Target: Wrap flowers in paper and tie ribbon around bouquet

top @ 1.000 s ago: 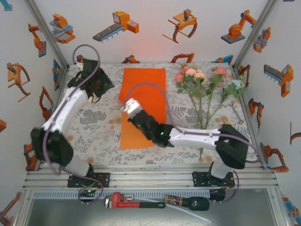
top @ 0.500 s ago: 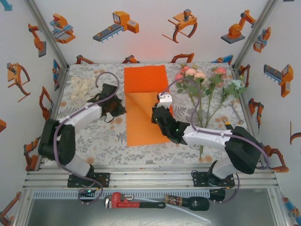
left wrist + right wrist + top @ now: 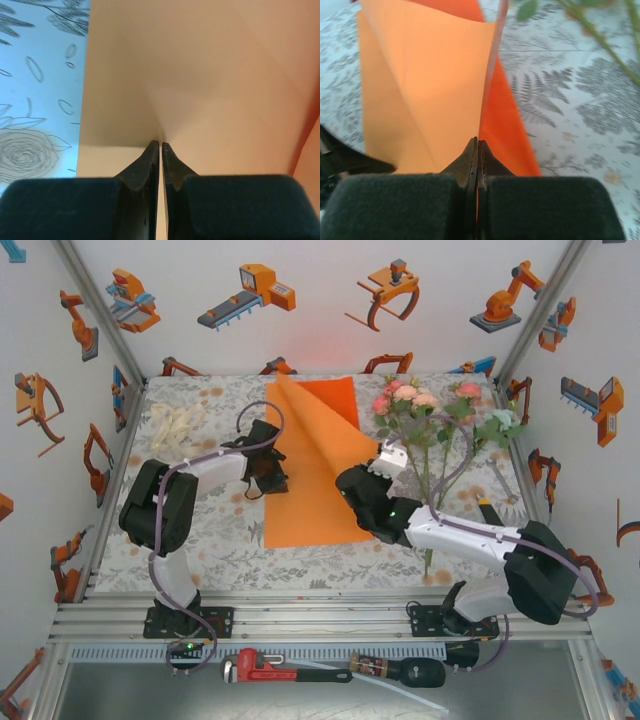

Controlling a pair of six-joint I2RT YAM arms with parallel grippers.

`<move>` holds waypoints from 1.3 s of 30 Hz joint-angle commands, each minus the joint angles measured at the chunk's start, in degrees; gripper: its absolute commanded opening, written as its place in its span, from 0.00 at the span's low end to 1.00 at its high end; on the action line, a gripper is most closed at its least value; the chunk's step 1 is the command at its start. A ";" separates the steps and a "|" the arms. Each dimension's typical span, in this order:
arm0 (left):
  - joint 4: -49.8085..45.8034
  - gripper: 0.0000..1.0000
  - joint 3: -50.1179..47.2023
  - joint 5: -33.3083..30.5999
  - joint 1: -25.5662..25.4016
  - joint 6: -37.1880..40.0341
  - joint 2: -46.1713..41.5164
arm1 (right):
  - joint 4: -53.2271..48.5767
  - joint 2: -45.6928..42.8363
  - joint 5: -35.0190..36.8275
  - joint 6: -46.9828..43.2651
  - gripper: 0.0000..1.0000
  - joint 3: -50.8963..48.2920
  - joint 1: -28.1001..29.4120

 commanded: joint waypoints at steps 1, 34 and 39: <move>-5.99 0.14 -0.80 -4.84 2.93 1.26 0.48 | -16.57 -3.51 8.22 13.96 0.00 0.82 -0.34; -6.94 0.28 -10.93 -4.93 6.10 4.34 -14.47 | -17.36 26.97 -64.93 -29.56 0.47 38.04 -21.49; -7.50 0.24 -11.58 -5.77 8.27 3.86 -11.09 | -20.08 35.83 -56.91 -31.45 0.47 45.48 -17.58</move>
